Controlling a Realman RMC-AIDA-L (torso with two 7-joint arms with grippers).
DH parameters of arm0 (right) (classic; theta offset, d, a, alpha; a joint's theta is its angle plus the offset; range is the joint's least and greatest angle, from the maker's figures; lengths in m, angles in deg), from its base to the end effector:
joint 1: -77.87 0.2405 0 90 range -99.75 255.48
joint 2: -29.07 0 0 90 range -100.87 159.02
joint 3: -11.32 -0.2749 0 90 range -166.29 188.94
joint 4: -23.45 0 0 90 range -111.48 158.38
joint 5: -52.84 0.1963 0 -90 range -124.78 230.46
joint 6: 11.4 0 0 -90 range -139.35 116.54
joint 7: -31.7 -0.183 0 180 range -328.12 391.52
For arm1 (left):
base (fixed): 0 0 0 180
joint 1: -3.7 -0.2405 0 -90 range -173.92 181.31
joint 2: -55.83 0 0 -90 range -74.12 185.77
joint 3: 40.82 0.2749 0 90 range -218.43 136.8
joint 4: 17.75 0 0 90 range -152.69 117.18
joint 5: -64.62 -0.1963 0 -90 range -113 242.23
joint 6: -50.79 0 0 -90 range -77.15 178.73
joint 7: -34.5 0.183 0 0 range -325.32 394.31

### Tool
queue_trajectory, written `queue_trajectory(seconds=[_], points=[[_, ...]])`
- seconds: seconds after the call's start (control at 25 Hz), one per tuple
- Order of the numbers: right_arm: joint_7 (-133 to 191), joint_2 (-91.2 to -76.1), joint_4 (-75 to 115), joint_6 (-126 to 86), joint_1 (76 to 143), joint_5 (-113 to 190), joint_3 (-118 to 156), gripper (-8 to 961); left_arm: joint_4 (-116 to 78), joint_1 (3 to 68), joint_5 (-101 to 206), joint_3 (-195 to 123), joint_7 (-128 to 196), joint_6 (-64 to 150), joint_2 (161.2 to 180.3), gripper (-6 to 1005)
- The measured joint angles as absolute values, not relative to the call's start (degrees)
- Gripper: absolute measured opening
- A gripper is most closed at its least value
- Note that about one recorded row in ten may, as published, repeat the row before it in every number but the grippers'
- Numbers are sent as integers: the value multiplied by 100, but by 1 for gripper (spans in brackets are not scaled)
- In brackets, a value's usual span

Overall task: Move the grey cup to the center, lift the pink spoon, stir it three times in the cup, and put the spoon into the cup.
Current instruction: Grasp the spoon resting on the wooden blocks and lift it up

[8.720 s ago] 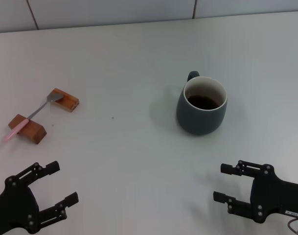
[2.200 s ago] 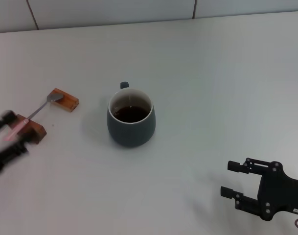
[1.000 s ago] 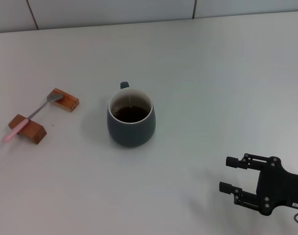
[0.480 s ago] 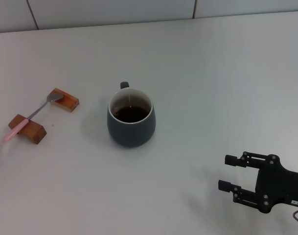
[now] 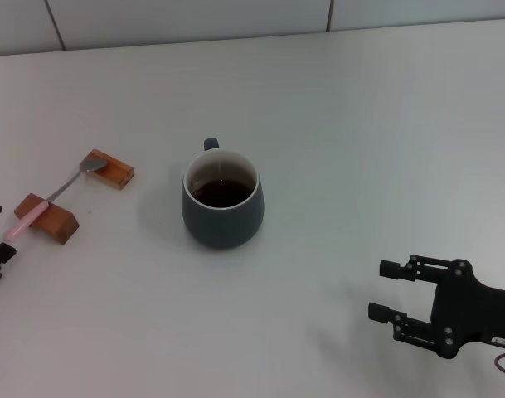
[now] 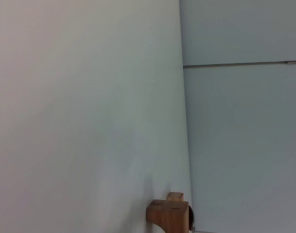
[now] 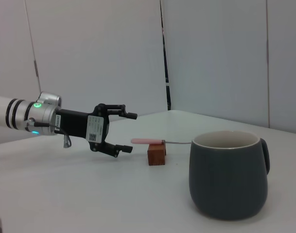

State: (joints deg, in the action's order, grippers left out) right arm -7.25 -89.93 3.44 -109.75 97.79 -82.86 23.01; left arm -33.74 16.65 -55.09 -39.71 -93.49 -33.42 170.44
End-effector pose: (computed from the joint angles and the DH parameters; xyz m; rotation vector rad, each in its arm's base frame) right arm 0.3157 0.2324 -0.0685 -2.6578 0.3572 0.7885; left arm -0.4008 0.2538 0.0018 -1.2012 -2.2077 -1.3557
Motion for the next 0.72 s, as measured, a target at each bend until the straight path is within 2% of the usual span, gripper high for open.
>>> queue_trajectory(seconds=[0.72], points=[[-803,-8993,349,-10966,9827,-8286,2275,603,-3329,1908,-5599,-3927,-9347,-3033,17138,740]])
